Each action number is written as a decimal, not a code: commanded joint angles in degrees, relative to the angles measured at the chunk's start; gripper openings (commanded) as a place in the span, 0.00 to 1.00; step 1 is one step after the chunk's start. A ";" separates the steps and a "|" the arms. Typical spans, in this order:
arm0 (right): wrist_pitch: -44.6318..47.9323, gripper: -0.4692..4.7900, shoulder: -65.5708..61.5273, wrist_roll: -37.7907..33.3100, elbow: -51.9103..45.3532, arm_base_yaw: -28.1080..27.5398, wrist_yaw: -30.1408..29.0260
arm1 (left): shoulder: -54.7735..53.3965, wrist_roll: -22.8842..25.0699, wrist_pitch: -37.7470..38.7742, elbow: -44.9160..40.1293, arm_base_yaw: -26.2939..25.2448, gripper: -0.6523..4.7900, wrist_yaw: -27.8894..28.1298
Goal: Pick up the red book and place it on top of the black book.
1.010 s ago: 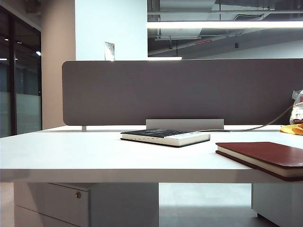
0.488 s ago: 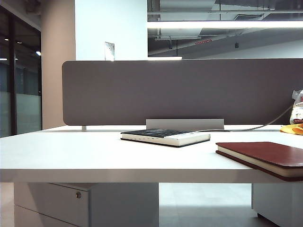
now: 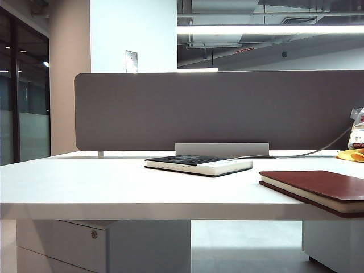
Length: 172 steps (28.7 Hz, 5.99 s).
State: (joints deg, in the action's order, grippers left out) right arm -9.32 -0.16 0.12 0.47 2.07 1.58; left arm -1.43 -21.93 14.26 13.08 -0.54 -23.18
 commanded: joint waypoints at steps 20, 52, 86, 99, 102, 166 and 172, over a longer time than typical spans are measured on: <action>-2.86 0.08 0.00 -25.62 1.16 0.02 -8.07 | -41.22 10.32 1.92 20.24 5.81 0.11 -17.09; -13.62 0.08 -18.43 -28.02 22.43 0.04 -10.75 | -49.81 15.15 7.63 33.29 13.25 0.11 -12.66; -8.44 0.32 -51.04 -34.62 27.65 -8.70 -29.57 | -49.81 18.75 10.16 33.29 13.25 0.11 -12.37; -11.23 0.57 -54.05 -34.58 26.27 -13.84 -34.91 | -49.81 18.99 10.12 33.29 13.25 0.11 -12.37; -11.21 0.57 -54.05 -34.62 24.55 -13.86 -34.73 | -49.81 18.99 10.12 33.29 13.25 0.11 -12.39; 30.73 0.16 -77.79 -50.60 14.23 -13.40 -33.31 | -49.81 19.58 10.10 33.29 13.25 0.11 -11.32; 33.81 0.11 -77.79 -49.59 14.23 -13.42 -36.24 | -49.81 19.58 10.08 33.29 13.25 0.11 -11.32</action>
State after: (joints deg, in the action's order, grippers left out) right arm 25.08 -77.78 -50.72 14.85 -11.38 -35.33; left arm -51.35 -2.57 24.71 46.00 12.69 -34.41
